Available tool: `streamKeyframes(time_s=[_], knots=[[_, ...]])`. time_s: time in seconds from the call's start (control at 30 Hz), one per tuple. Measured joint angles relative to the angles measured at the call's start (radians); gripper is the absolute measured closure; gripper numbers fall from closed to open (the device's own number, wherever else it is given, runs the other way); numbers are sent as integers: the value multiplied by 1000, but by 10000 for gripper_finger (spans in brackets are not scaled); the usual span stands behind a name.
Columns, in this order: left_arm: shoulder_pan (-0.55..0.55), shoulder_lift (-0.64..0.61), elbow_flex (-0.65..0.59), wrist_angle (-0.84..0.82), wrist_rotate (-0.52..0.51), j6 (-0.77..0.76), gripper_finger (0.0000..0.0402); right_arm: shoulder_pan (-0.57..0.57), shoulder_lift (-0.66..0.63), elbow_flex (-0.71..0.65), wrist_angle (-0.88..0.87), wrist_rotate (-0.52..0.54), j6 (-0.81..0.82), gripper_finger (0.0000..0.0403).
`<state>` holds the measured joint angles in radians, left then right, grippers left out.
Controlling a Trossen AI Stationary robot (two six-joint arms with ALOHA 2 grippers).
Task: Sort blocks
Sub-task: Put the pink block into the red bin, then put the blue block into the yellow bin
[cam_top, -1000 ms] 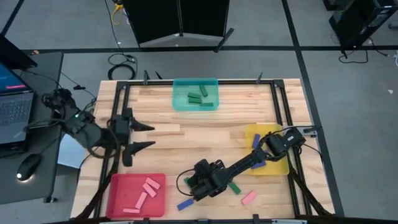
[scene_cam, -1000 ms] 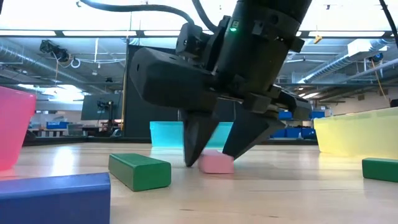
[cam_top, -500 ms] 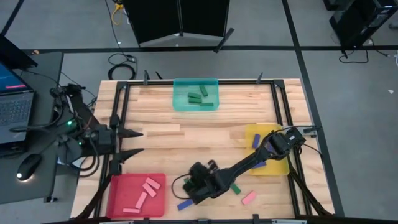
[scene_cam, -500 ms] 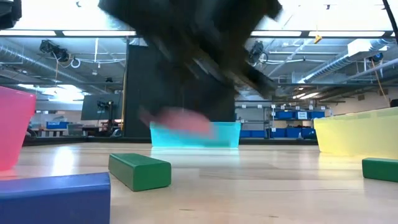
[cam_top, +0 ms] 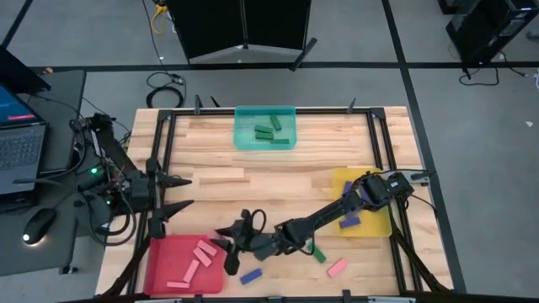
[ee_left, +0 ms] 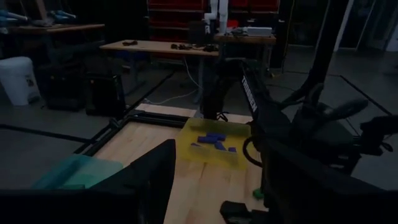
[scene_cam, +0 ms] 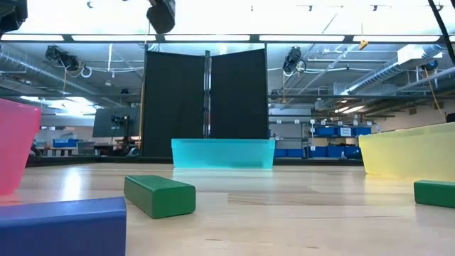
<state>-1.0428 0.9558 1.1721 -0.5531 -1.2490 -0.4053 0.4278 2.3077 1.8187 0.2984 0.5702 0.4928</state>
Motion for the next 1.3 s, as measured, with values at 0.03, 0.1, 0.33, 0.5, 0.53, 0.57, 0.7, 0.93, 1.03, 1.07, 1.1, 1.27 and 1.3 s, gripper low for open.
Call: streamKeyframes(time_s=[0.03, 0.1, 0.33, 0.5, 0.53, 0.57, 0.7, 0.93, 1.03, 1.07, 1.1, 1.27, 1.3], knots=[[0, 0, 0, 1, -5, 0, 159, -4, 0, 0, 14, -10, -6, 287], [0, 0, 0, 0, -21, 0, 159, -9, 0, 0, 40, -33, -6, 287], [0, 0, 0, 0, -62, -2, 159, -4, 36, 3, 162, -105, -24, 287], [0, 0, 0, 10, -74, -3, 159, -4, 130, 98, 224, -157, -53, 287], [0, 0, 0, 11, -75, -3, 159, -4, 151, 127, 220, -171, -61, 287], [0, 0, 0, 10, -77, -3, 159, -4, 175, 158, 204, -180, -69, 287], [0, 0, 0, 7, -82, -15, 159, -8, 265, 306, 85, -205, -66, 287], [0, 3, 0, 0, -88, -31, 159, -34, 304, 404, -131, -262, -61, 216], [2, 15, 0, -3, -88, -51, 159, -43, 286, 404, -175, -282, -82, 123], [2, 20, 0, -3, -88, -55, 159, -44, 280, 404, -174, -281, -100, 98], [3, 25, 0, -3, -88, -60, 159, -44, 273, 405, -180, -277, -116, 78], [17, 50, 0, -23, -63, -129, 159, -27, 232, 406, -294, -194, -207, 46], [27, 56, 0, -36, -36, -149, 159, -19, 224, 405, -316, -158, -236, 49]])
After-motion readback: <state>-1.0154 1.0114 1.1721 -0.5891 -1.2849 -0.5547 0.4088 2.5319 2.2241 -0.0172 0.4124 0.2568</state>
